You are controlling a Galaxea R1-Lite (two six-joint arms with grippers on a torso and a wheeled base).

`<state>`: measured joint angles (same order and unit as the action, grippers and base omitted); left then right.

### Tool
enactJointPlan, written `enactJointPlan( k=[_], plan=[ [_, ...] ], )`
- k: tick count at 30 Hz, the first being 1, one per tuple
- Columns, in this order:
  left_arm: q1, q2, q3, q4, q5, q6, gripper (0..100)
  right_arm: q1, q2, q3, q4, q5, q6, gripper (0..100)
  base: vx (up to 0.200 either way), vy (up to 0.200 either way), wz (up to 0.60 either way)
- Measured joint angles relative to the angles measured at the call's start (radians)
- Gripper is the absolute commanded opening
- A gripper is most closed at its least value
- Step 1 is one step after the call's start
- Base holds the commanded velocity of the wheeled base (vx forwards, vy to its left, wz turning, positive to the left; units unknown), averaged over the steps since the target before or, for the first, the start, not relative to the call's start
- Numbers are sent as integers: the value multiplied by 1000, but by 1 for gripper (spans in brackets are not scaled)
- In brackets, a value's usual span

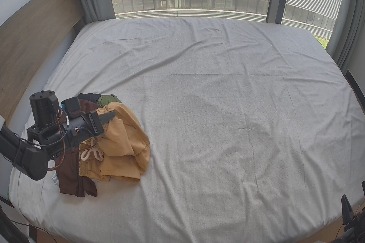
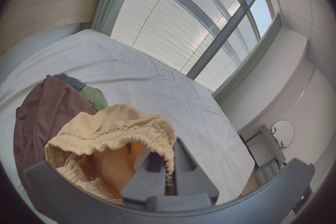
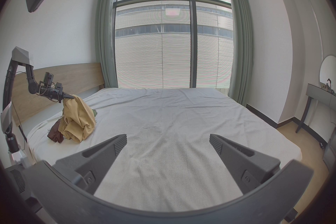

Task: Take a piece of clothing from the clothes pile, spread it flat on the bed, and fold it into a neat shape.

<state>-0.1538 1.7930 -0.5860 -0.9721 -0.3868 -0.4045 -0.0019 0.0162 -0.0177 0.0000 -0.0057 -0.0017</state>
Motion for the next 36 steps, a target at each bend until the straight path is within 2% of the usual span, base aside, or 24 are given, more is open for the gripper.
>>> enactJointPlan(
  k=[10,22,30,36],
  plan=[
    [-84,-16,-63,6,4,-1,0,-1,0,0,0,0,0,100,0,0,0],
    [-121,-3,-79,0,-1,-1,0,-1,0,0,0,0,0,100,0,0,0],
    [-145,12,-129,-63,-51,3,0,0,0,0,0,0,0,100,0,0,0],
    [-163,15,-136,-71,-56,0,0,0,0,0,0,0,0,100,0,0,0]
  ],
)
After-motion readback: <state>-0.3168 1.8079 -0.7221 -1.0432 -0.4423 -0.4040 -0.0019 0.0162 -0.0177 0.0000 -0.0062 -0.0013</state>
